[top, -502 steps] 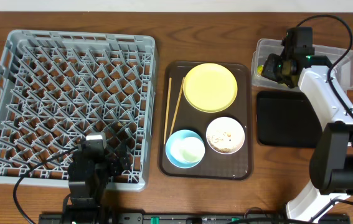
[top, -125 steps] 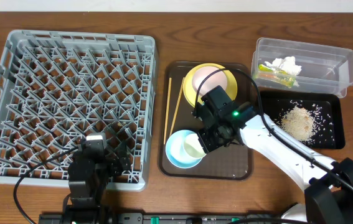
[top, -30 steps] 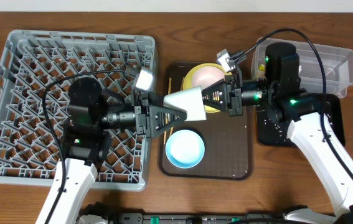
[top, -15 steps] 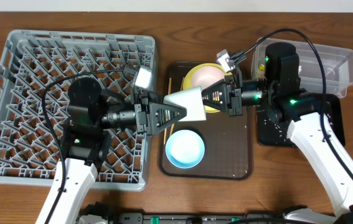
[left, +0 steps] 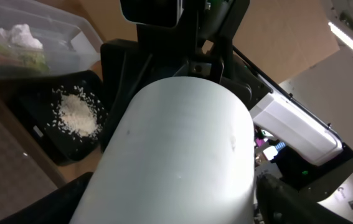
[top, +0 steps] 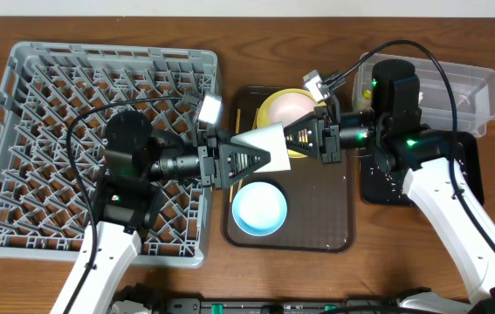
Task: Sort waste into correct bins and load items into the dishwasher
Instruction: 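Grasp the white cup with the left gripper from the right gripper, then carry the white cup with the left gripper into the dish rack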
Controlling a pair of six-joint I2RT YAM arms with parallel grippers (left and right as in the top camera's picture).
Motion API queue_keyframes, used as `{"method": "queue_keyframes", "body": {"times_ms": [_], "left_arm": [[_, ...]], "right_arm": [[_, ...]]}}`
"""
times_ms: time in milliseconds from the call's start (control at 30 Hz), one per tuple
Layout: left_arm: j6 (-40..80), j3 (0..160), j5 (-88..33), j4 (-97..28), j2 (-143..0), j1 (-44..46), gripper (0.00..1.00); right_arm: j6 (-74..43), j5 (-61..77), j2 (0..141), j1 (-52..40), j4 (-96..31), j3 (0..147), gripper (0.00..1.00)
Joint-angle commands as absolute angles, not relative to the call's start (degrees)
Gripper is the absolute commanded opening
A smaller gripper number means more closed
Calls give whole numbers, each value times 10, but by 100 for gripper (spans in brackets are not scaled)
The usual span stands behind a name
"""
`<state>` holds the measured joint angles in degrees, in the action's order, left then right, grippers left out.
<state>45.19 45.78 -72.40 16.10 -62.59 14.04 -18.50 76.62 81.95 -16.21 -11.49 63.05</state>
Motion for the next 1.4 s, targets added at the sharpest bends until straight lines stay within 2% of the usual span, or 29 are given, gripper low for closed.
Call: {"method": "queue_keyframes", "body": {"times_ms": [0,233,400,567,700,833,1000,1233,1333,1367], "left_arm": [[453,469,-733,169,-624,146,79],[416,469,-732,168,-625,146,73],[391,467,-727,168,-625,146,64],[357,466,-728,163,-629,145,55],[329,466,-727,147,-641,140,51],[321,466,-724,123,-656,107,43],[280,466,-718,86,-662,50,41],[195,466,-592,-57,-662,-21,23],[161,467,-526,-122,-661,-46,19],[159,467,-510,-136,-659,-55,14]], "right_arm": [[-188,753,818,-161,-116,641,2],[-189,753,818,-161,-116,641,6],[-189,753,818,-161,-116,641,7],[-189,753,818,-161,-116,641,17],[-188,753,818,-160,-124,641,31],[-183,753,818,-148,-141,640,36],[-169,750,818,-127,-173,640,40],[-147,659,818,-104,-261,640,43],[-123,592,818,-104,-312,640,41],[-106,569,818,-104,-334,640,39]]}}
